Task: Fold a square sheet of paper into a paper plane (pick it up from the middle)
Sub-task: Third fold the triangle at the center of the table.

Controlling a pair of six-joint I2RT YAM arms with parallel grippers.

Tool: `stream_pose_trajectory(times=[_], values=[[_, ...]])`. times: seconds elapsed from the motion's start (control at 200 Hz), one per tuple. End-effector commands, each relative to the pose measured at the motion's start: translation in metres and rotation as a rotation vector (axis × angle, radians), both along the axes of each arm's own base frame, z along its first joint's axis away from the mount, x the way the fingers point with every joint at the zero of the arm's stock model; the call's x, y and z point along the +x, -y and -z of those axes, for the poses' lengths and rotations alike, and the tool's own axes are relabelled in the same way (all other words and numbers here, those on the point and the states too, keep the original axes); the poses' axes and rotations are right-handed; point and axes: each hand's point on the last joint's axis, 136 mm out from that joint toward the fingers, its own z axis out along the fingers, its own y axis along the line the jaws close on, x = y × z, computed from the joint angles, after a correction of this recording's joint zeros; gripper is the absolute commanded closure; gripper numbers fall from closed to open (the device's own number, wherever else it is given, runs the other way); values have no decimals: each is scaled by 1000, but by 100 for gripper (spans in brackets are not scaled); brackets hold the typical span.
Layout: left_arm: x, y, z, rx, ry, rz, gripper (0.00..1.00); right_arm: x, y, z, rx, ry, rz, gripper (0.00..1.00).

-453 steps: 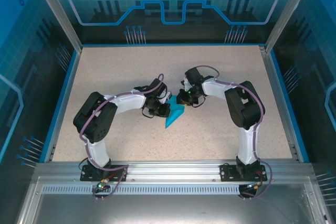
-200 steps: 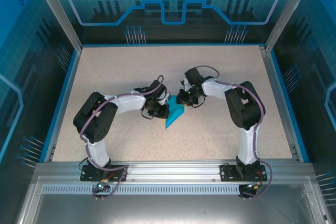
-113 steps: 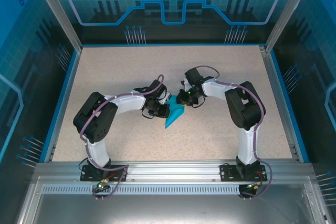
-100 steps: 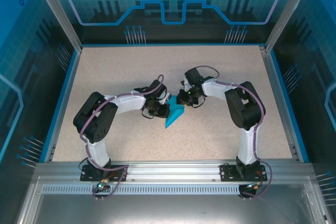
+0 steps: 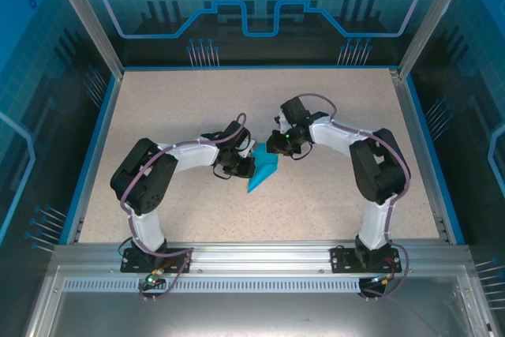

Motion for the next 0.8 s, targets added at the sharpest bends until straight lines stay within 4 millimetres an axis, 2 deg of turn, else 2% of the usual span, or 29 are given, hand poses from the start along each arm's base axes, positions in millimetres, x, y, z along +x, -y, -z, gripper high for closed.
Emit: stream_pose_trajectory(times=[0.0,0.14,0.275,0.465,0.62,0.795], values=[[-6,-4,12,11,-33,14,89,-11,6,-16,41,5,28,76],[-4,-2,11,3,-34,17,89,-32,-7,-21,151,2,26,82],[-4,0,11,-3,-37,21,88,-54,-30,-12,198,-41,-8,86],[-5,-1,12,0,-43,22,89,-63,-48,0,190,-63,-30,86],[-4,0,11,0,-42,23,88,-68,-46,18,160,-99,-16,87],[-2,1,5,-5,-29,29,88,-72,-39,22,163,-102,-2,86]])
